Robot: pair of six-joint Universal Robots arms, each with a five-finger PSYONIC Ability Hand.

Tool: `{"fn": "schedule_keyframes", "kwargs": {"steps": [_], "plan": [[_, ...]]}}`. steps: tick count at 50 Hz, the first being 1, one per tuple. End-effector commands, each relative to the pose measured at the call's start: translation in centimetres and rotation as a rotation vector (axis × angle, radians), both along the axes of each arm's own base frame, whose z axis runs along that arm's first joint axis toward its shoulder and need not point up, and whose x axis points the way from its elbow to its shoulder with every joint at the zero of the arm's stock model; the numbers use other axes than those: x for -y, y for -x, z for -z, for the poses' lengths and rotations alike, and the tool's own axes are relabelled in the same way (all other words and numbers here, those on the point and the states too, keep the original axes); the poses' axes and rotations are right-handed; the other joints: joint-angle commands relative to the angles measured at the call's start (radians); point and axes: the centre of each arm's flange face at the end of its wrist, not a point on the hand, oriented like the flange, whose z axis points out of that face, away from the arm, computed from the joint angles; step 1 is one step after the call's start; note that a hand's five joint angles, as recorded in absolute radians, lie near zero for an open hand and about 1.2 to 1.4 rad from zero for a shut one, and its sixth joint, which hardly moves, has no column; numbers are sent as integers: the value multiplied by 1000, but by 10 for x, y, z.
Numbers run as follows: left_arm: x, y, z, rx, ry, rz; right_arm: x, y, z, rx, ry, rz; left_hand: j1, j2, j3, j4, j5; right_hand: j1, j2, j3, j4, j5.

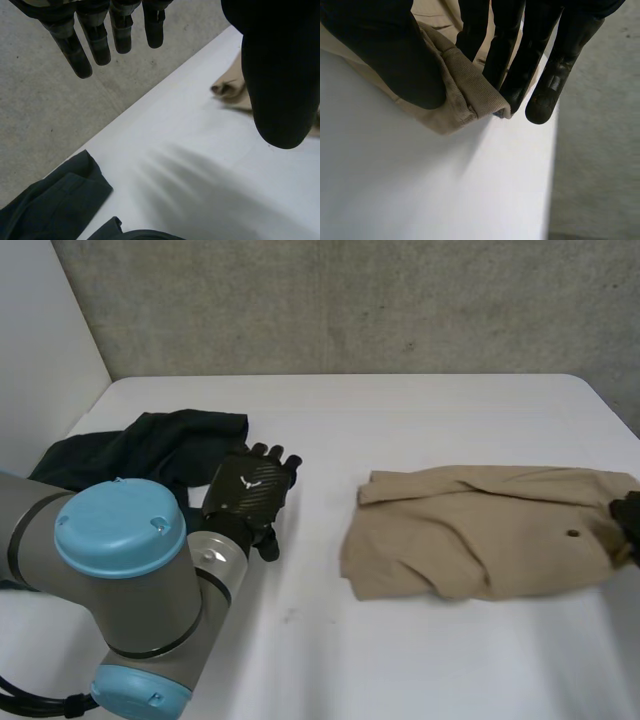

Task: Fold the laundry.

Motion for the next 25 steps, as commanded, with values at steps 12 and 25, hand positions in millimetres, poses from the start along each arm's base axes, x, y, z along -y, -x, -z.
{"fn": "schedule_keyframes", "kwargs": {"steps": [12, 25], "plan": [[2, 5, -19, -37, 48, 4, -87, -197, -48, -204, 275, -773, -15, -31, -39, -28, -49, 435, 226, 233, 209, 260], [18, 34, -56, -141, 153, -17, -130, -233, -1, -104, 101, -1011, -15, -31, -39, -28, -49, -672, -881, -874, -898, -847]]}}
